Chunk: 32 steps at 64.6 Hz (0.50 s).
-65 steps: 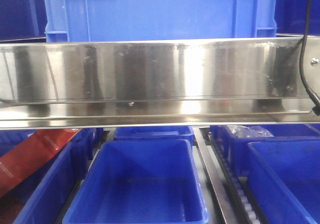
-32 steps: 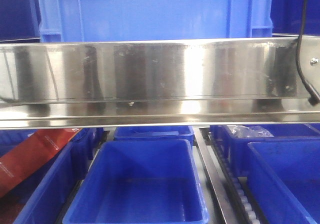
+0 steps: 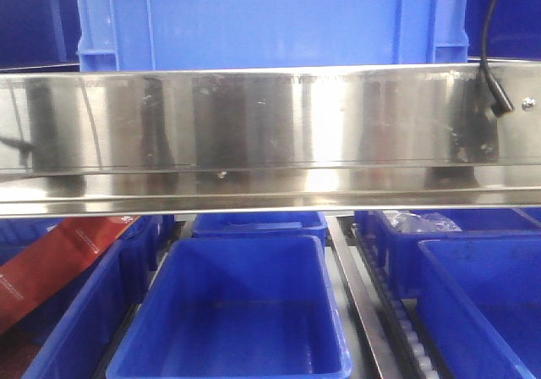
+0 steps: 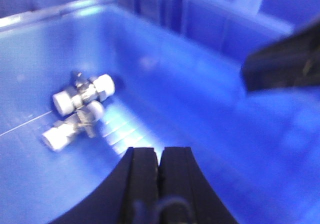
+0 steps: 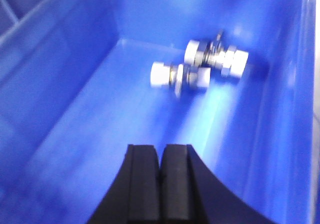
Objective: Place valve from conveyor to right shelf box
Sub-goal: 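Open both grippers to release the valves into the blue box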
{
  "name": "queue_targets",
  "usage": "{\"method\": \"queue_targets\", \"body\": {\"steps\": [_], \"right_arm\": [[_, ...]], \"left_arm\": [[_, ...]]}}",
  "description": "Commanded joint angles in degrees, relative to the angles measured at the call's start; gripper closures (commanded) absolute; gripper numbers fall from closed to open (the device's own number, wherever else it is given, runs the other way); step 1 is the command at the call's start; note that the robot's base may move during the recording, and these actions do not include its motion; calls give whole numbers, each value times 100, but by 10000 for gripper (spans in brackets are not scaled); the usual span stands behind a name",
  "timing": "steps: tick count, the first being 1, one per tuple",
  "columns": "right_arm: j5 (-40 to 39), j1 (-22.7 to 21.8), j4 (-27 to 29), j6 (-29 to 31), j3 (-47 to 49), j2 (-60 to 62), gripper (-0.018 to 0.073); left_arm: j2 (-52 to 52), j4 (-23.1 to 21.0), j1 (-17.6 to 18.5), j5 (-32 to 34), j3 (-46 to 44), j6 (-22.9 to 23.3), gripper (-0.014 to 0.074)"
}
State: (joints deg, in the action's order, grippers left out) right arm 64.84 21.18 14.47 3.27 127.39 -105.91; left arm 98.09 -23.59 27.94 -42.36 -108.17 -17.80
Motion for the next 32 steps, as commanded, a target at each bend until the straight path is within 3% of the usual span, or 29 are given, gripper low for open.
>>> {"method": "queue_targets", "body": {"steps": [1,10,24,32], "right_arm": [[-57,3,-11,32,66,236,720],[-212,3,-195,32,45,523,720],[-436,3,-410,32,34,849,720],[-595,3,-631,-48,41,978,720]], "left_arm": [[-240,218,39,22,-69,357,708],[-608,898,39,345,201,1147,708],[-1543,987,39,1577,1550,1639,708],[-2159,980,39,2179,2587,1663,708]]}}
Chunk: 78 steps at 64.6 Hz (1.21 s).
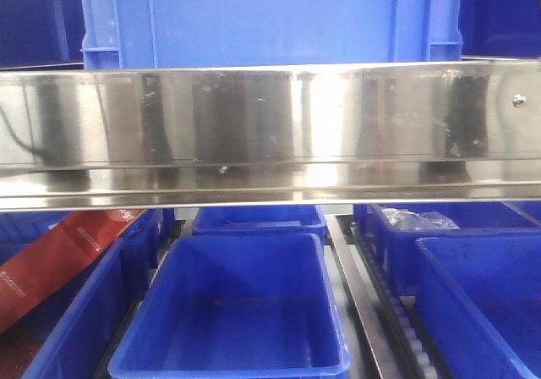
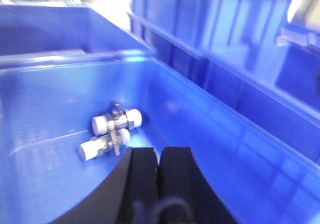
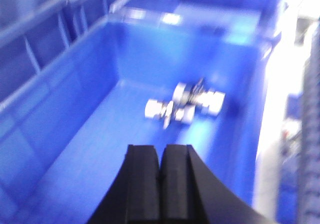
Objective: Place valve from conveyor to right shelf box
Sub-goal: 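Open both grippers to release the valves into the blue box, then raise both open grippers up out of the blue box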
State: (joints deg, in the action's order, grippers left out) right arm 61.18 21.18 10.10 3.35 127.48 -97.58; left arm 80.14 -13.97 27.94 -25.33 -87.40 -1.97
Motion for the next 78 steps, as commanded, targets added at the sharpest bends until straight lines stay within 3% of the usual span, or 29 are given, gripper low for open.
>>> {"method": "queue_targets", "body": {"steps": [1,10,25,54,62,69,78], "right_arm": [[-253,3,-194,-55,31,163,720],[-259,3,-208,-55,31,231,720],[-366,3,-208,-20,-232,365,721],[-3675,3,-461,-20,-4627,2765,721],[-4589,3,-461,-20,-5884,3576,721],[-5079,3,-461,-20,-6741,4275,721],[-5107,3,-461,-20,-7681,5077,721]], "left_arm": [[-424,17,39,536,609,80,708],[-1017,69,39,979,1447,80,708],[-1705,411,3,1042,2009,80,708],[-1836,429,-201,1182,2070,80,708],[-2076,678,-201,1431,2367,80,708],[-2486,717,-201,1592,2831,80,708],[-3182,717,-215,1792,3561,80,708]]}}
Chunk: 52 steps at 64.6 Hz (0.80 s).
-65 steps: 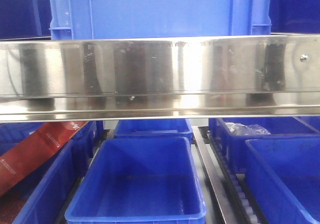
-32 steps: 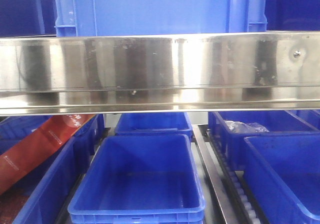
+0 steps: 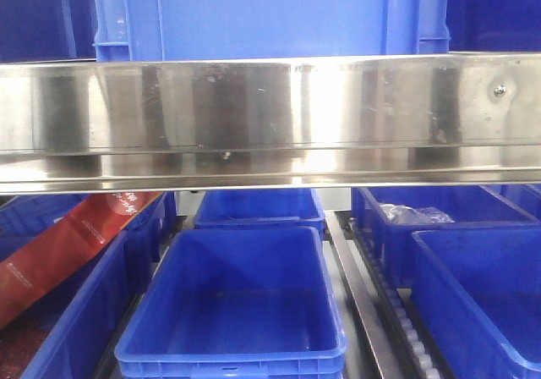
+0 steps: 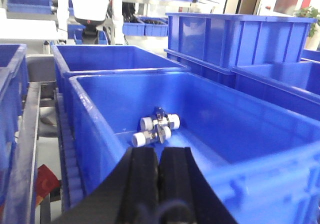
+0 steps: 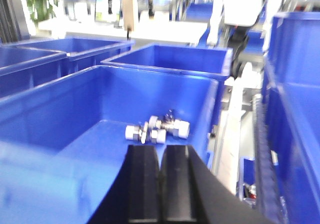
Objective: Place valve from conveyor to right shelf box
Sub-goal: 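Raise both open grippers up out of the blue box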
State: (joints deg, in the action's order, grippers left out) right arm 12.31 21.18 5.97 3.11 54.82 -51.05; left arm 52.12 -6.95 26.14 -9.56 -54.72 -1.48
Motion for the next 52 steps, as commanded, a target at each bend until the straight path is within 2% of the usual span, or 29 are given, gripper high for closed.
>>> {"method": "queue_targets", "body": {"steps": [1,13,24,52], "right_arm": [[-220,3,-47,5,-498,501,721],[-207,3,-47,5,-1457,1575,721],[-91,3,-47,5,-1638,2158,721],[-119,3,-47,5,-1638,2369,721]], "left_arm": [[-445,15,-46,234,370,31,708],[-1384,15,-474,309,1332,31,708],[-2045,15,-809,281,1670,31,708],[-2362,15,-843,328,1668,31,708]]}}
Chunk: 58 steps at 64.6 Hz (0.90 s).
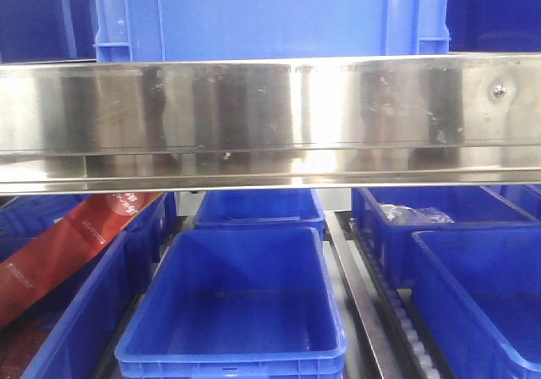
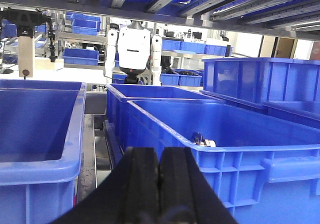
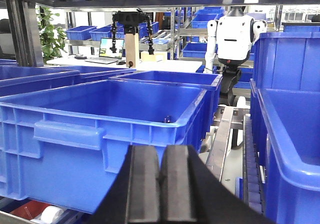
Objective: Place valve from conveyor to right shelf box
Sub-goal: 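Raise both open grippers up out of the blue box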
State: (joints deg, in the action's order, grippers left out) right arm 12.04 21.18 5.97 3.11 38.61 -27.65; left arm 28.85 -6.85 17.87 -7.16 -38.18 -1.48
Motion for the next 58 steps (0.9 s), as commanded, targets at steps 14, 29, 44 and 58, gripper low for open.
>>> {"method": "queue_targets", "body": {"steps": [14,29,44,58], "right_arm": [[-92,3,-47,5,-17,29,721],[-397,-347,-323,5,-783,450,721],[-1978,-1382,-106,5,-2802,1432,721],[-1890,-1495,-69,5,-3790,2111,721]], "left_arm": [[-35,4,-16,89,13,31,708],[-35,4,-16,89,13,31,708],[-35,4,-16,89,13,31,708],[-35,4,-16,89,13,31,708]]}}
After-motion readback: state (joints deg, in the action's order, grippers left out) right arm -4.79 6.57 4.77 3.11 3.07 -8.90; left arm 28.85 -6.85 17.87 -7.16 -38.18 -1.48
